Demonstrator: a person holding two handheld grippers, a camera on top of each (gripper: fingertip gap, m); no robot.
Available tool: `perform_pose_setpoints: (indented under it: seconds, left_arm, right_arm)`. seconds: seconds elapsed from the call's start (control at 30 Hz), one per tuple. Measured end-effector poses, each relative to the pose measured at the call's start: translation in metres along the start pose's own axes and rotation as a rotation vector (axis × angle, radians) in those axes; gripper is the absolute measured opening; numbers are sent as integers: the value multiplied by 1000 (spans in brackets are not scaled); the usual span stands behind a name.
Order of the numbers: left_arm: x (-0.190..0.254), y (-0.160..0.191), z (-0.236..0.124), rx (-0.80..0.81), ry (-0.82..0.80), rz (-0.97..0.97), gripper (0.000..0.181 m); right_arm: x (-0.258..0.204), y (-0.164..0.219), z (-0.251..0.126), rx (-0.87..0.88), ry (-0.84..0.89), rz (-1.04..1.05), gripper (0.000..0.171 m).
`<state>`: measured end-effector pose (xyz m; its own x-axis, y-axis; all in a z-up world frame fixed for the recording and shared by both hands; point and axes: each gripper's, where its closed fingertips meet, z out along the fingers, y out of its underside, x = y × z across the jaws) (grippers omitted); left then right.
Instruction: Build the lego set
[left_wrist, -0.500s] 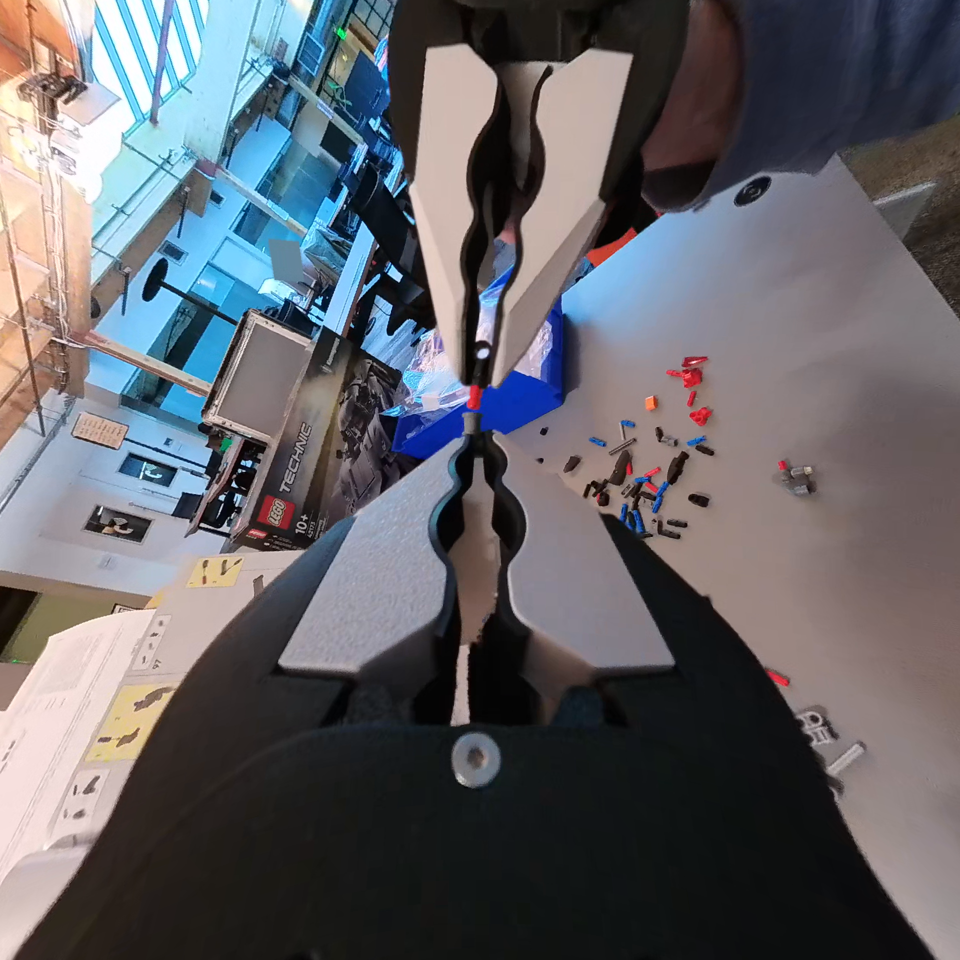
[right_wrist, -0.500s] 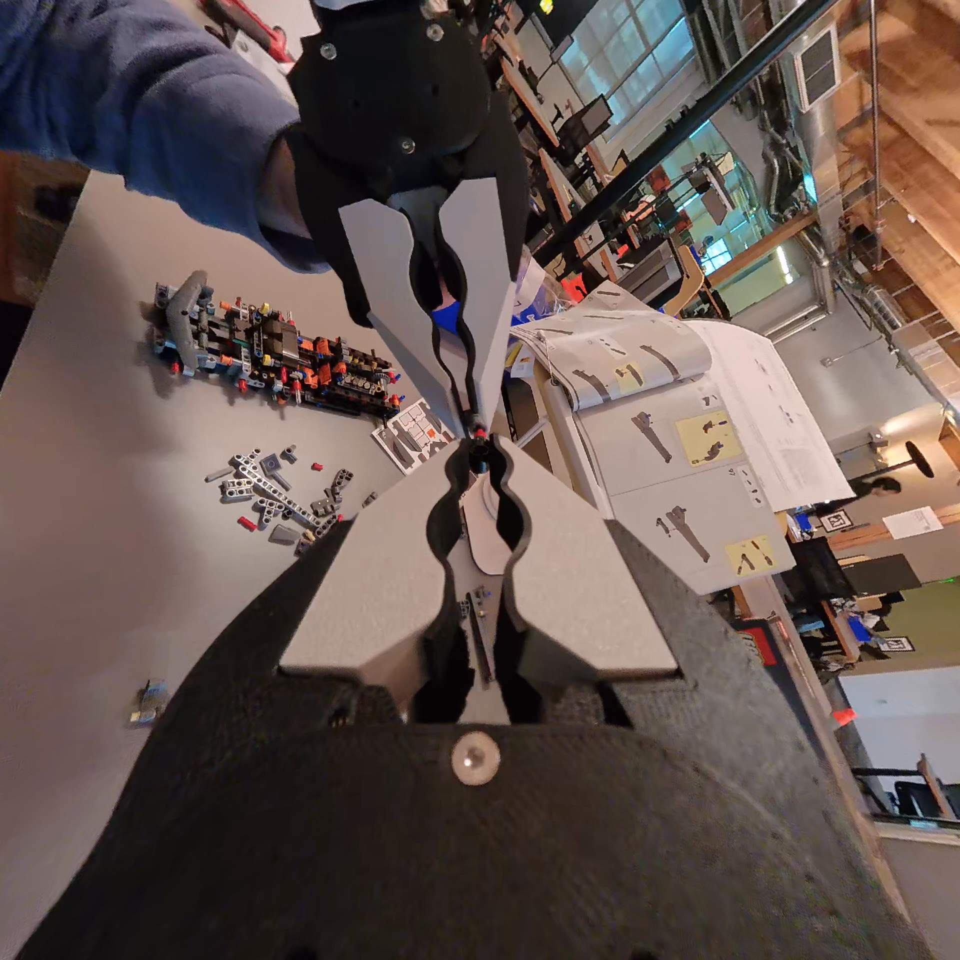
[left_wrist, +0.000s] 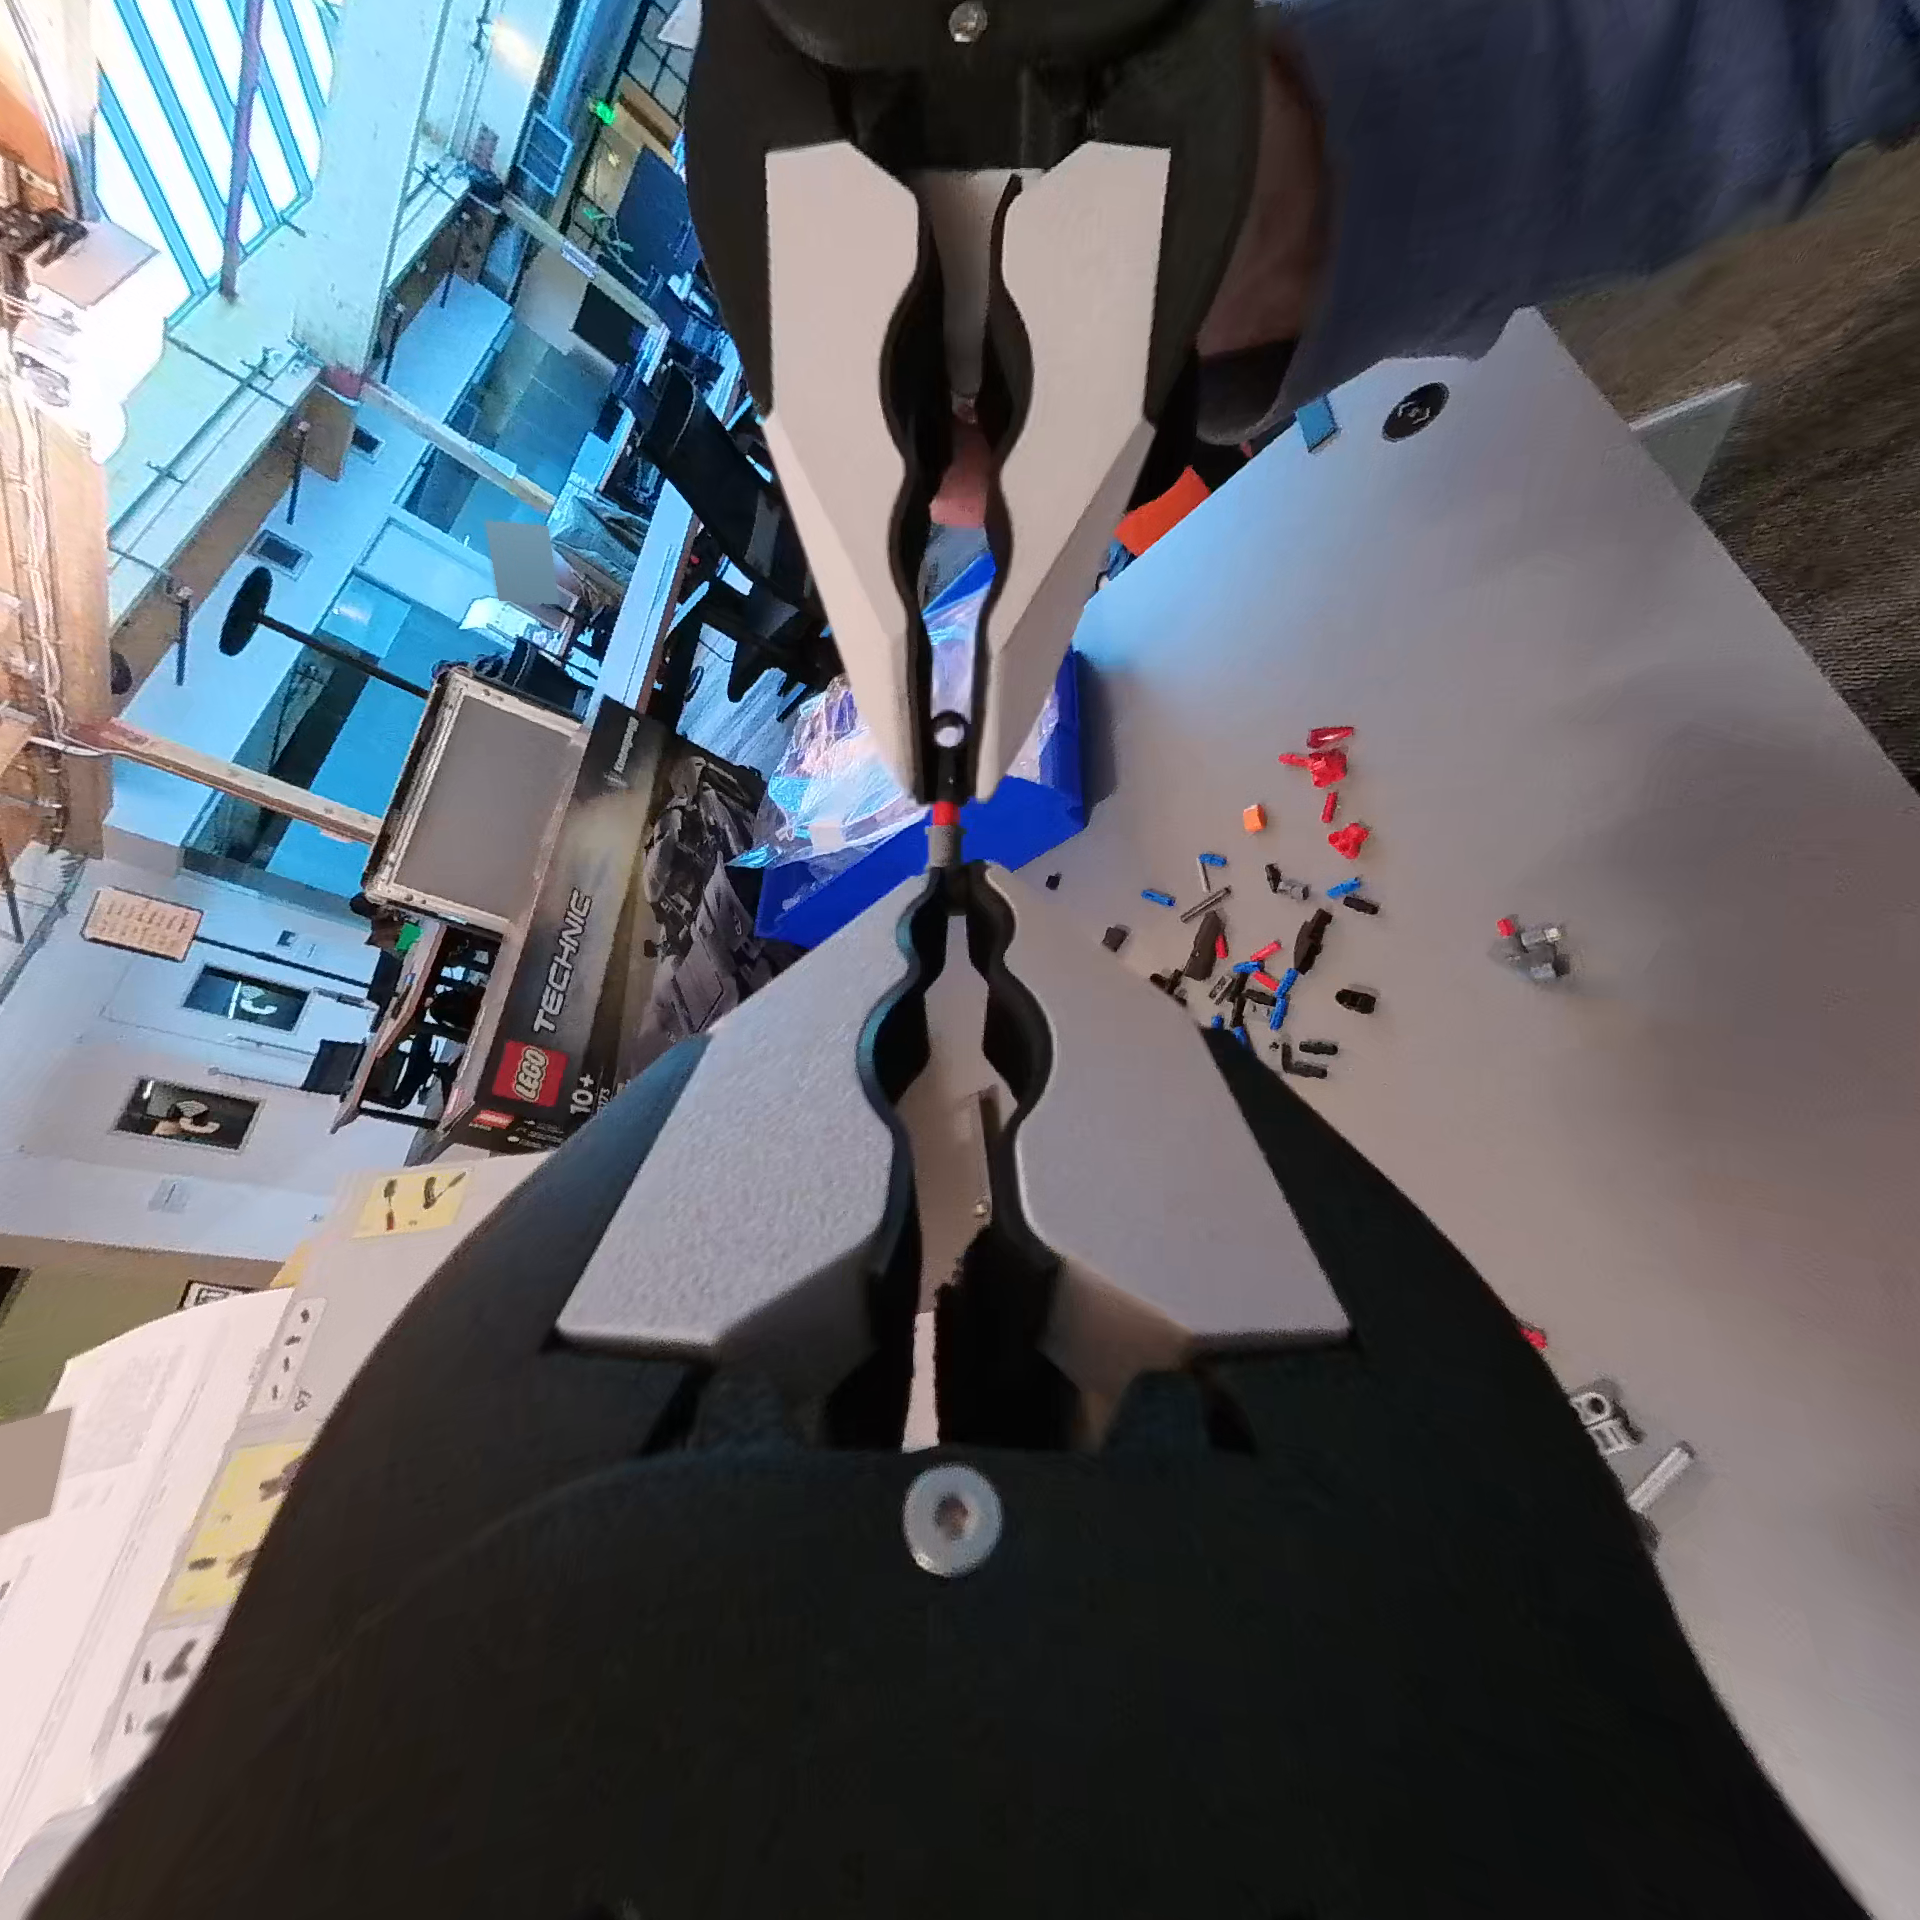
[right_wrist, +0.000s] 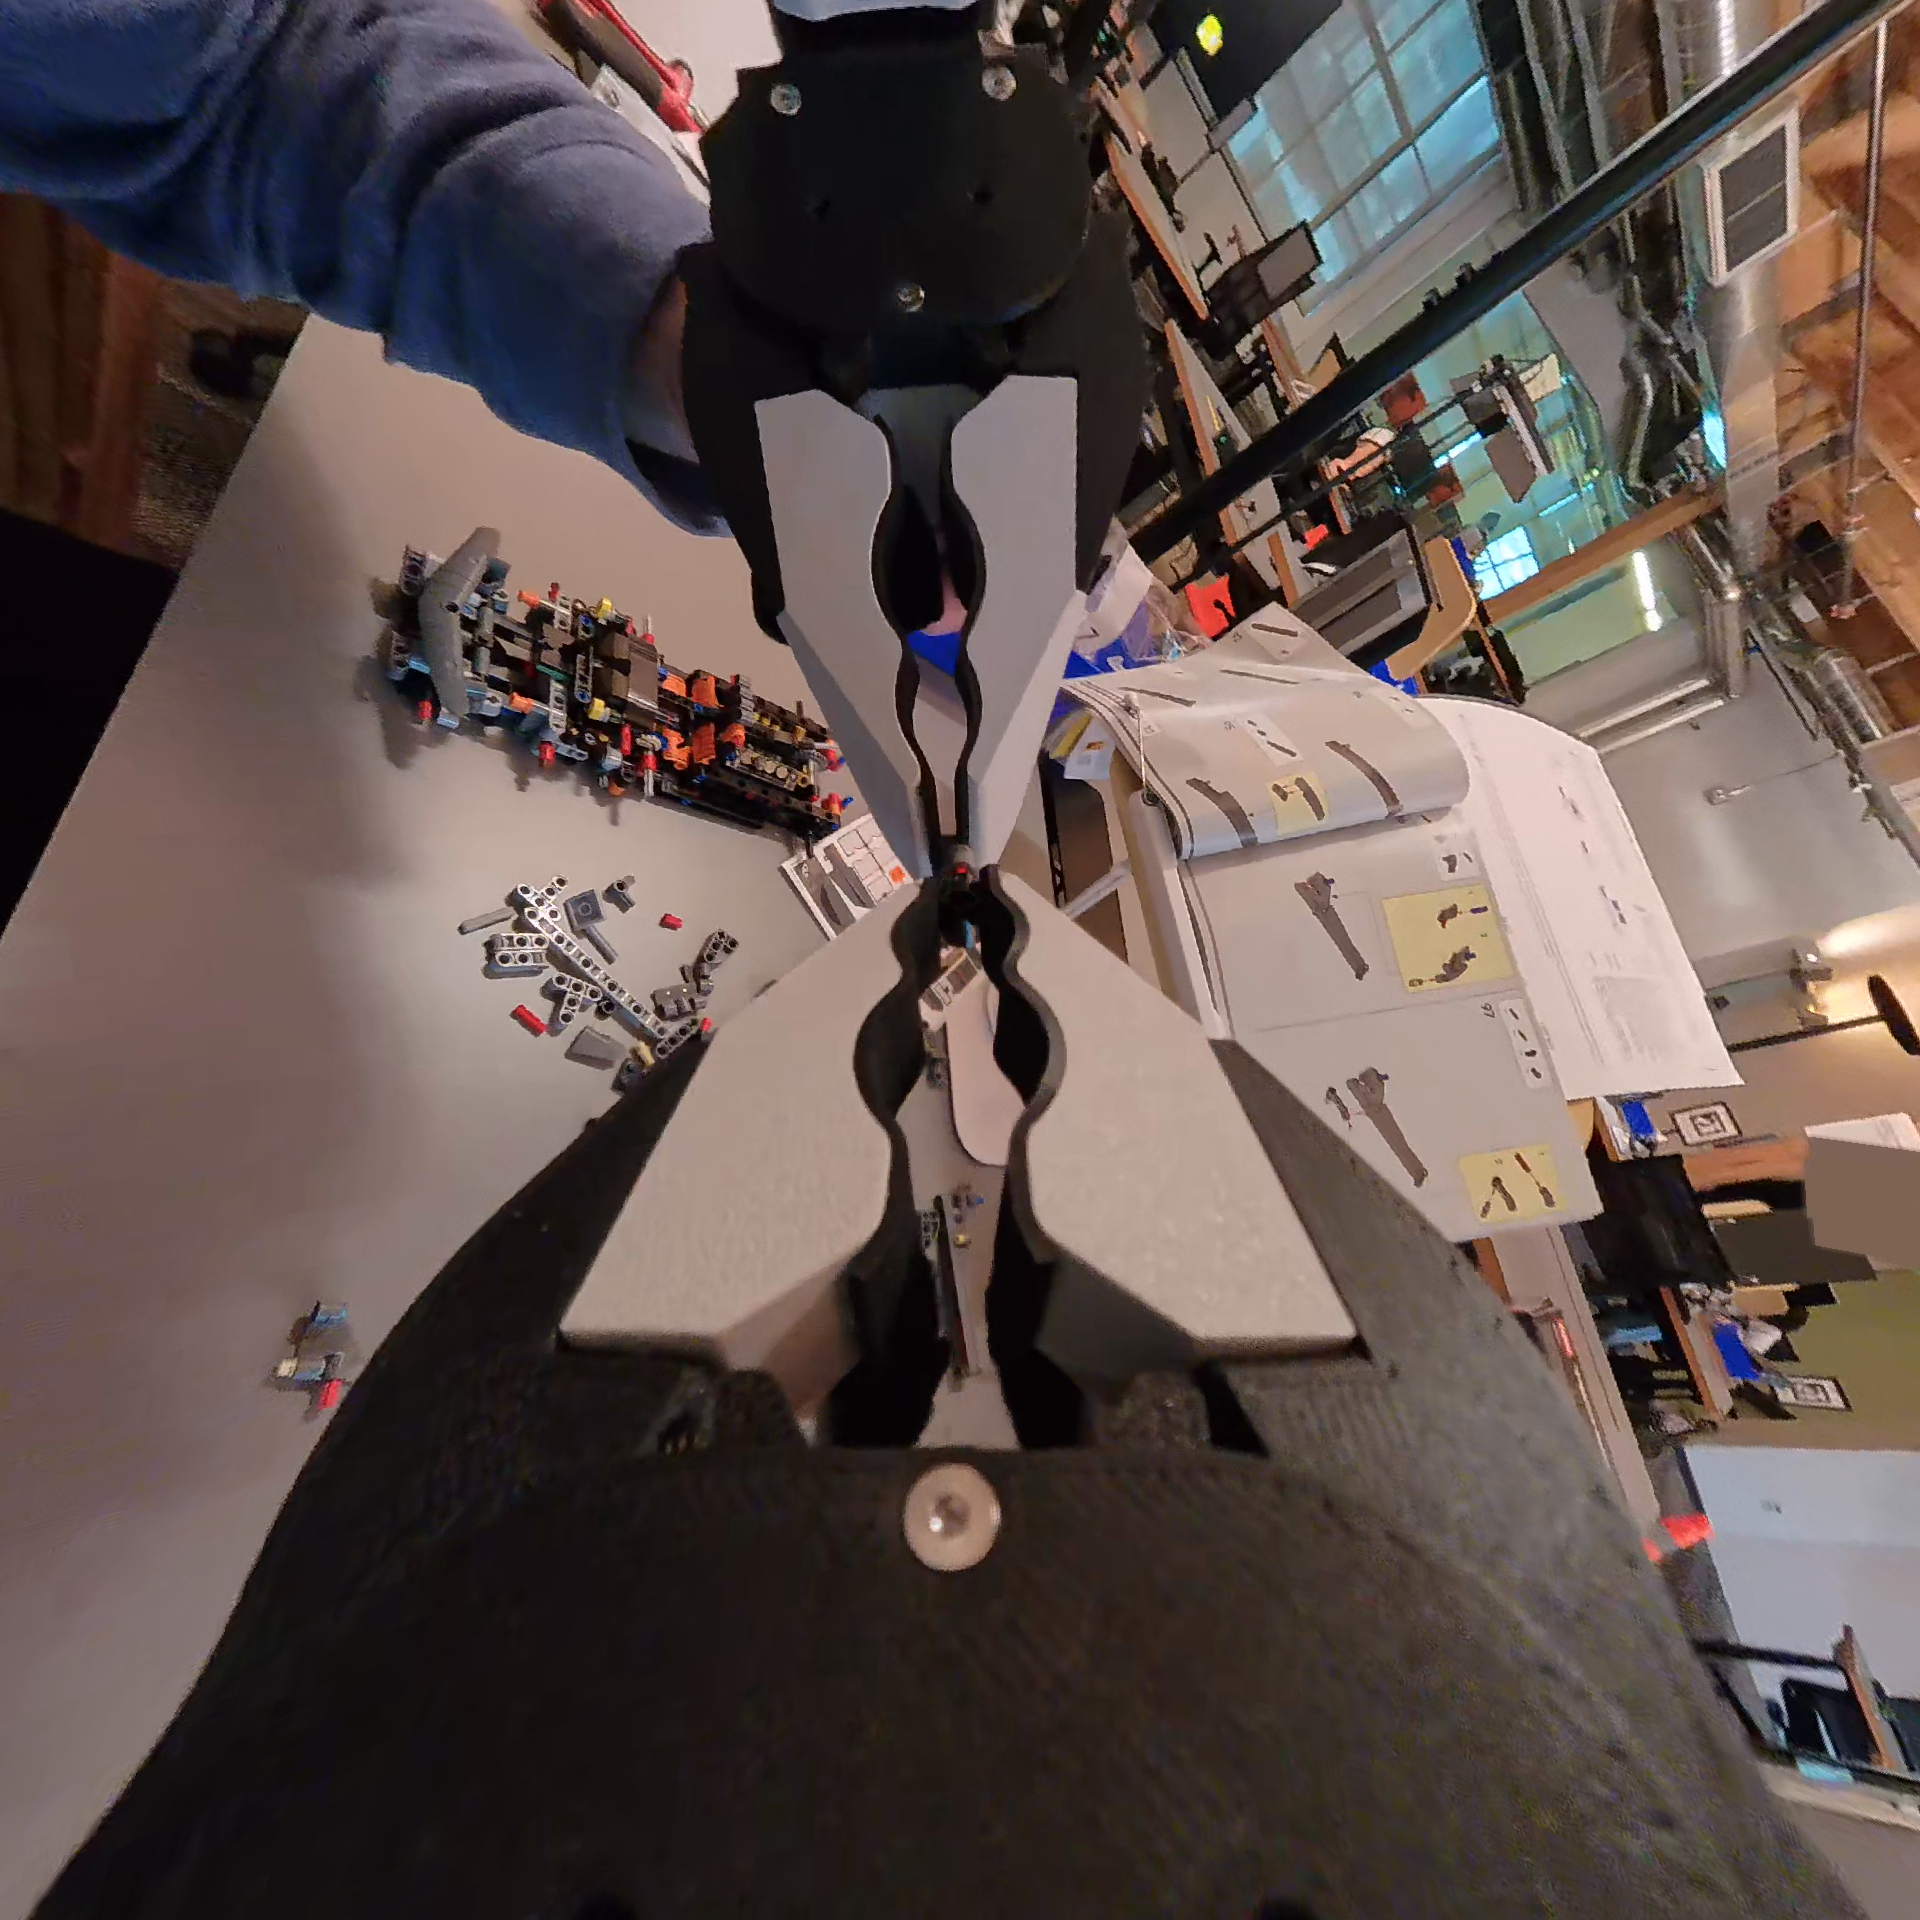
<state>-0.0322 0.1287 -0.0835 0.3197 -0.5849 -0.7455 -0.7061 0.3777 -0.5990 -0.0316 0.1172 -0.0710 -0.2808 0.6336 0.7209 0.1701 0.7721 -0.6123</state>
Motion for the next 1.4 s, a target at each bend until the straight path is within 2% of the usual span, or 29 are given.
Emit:
perform_pose_setpoints:
  seconds: [0.03, 0.4, 0.73, 0.8, 0.93, 1.07, 1.27, 1.4]
  left_arm:
    - [0, -1, -1, 3, 3, 8, 1]
    - [-3, -21, -8, 10, -11, 73, 0]
    - [-6, -16, 1, -74, -44, 105, 0]
    - [-9, -15, 1, -41, -29, 62, 1]
    - [-24, -5, -7, -46, -115, 28, 18]
    - [-21, -8, -11, -57, -151, 75, 22]
    - [-10, -18, -10, -72, -167, 147, 17]
    - [-9, -22, -9, -81, -199, 190, 3]
  right_arm:
    - [0, -1, -1, 7, -7, -4, 4]
    - [1, -17, -12, 73, -67, 9, 4]
    - [3, -9, -8, 0, -45, -30, 4]
    - [7, -8, -9, 14, -11, -28, 4]
    - [9, -7, -11, -14, 94, -129, 4]
    - [7, -9, -11, -48, 132, -161, 4]
    - [10, -10, -12, -142, 177, -186, 5]
    - [4, -19, -10, -155, 161, -188, 5]
